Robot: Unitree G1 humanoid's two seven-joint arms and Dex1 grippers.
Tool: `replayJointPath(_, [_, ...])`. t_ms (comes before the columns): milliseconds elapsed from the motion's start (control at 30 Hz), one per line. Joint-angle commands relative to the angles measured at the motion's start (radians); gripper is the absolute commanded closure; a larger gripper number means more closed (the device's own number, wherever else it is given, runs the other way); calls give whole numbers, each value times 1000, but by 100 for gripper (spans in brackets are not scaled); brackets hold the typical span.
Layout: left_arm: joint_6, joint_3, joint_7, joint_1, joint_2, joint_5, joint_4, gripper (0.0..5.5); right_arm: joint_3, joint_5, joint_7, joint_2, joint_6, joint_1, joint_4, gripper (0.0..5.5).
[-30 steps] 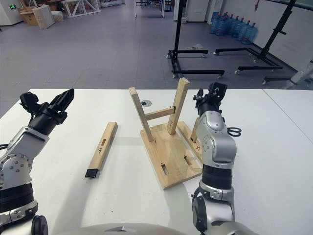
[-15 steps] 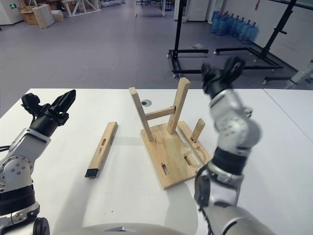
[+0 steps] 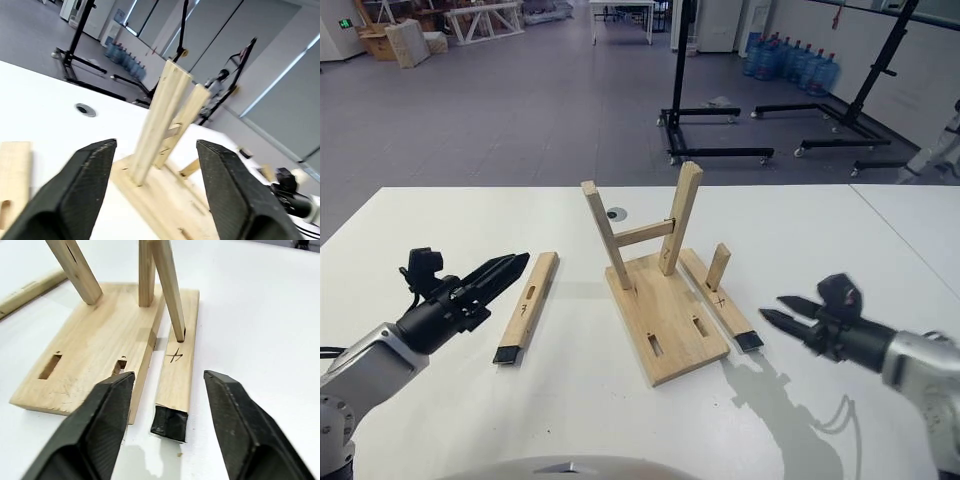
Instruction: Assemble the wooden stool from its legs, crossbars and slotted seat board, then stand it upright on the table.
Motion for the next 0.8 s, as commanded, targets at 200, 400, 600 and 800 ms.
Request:
replayJointPath(200, [-24,-69,28,-25,-9,110,33,196,216,-200,-216,130,-140,-157,108,226])
replayJointPath(400, [-27,-79,19,-28,-13,98,36,196,291,-244,-240,145,-144,-151,141,226])
replayJointPath(600, [-31,-84,17,-45,-19,106,51,196,334,-294,-265,168,-165,-188,238,226])
replayJointPath(800, [-39,-88,25,-45,-27,114,56,196,411,-347,-236,142,-176,-163,239,226])
